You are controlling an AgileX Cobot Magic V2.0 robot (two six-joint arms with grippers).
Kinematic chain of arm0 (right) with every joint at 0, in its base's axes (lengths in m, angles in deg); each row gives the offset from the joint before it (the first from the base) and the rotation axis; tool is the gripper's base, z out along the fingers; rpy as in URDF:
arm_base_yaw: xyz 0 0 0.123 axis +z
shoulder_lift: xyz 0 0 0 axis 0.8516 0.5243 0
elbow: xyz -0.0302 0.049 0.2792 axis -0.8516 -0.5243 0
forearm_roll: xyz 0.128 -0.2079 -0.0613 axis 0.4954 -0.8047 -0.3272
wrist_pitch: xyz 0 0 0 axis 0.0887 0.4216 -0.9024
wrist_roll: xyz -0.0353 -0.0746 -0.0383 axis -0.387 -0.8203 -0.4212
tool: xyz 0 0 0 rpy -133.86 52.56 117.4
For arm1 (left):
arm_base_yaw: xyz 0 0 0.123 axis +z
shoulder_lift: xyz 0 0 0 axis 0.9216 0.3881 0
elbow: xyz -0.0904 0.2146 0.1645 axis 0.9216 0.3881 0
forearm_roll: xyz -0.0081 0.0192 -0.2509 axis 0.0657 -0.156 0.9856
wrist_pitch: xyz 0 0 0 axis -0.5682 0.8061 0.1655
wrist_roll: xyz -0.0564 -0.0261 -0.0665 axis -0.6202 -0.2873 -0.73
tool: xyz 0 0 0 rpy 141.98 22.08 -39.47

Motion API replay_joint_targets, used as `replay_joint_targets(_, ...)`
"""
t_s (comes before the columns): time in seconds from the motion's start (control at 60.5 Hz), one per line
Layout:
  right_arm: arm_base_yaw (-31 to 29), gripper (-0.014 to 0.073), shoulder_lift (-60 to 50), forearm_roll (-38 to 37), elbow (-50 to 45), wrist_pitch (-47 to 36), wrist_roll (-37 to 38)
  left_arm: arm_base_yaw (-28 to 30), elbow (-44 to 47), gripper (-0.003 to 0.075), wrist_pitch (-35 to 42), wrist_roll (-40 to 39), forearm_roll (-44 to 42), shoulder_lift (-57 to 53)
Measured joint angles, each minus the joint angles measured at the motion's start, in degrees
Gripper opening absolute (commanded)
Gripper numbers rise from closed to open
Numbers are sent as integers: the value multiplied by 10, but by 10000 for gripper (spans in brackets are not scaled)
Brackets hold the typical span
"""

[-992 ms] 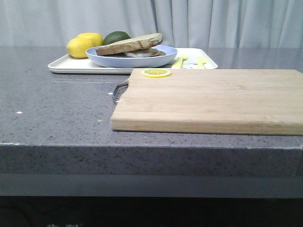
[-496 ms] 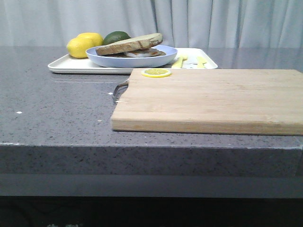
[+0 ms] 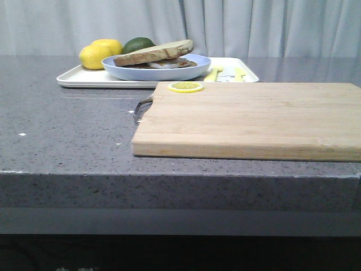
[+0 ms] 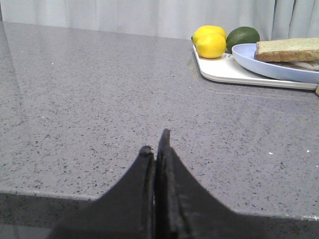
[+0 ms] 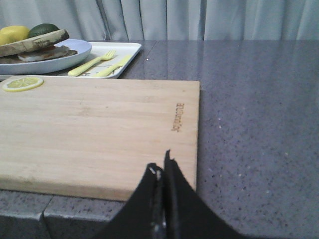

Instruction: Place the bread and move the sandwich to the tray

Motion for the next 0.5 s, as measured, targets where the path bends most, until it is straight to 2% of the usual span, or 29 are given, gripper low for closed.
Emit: replay_joint_targets(0.496, 0, -68, -6, 11, -5, 22, -4, 0, 0, -19, 1, 0, 0, 0)
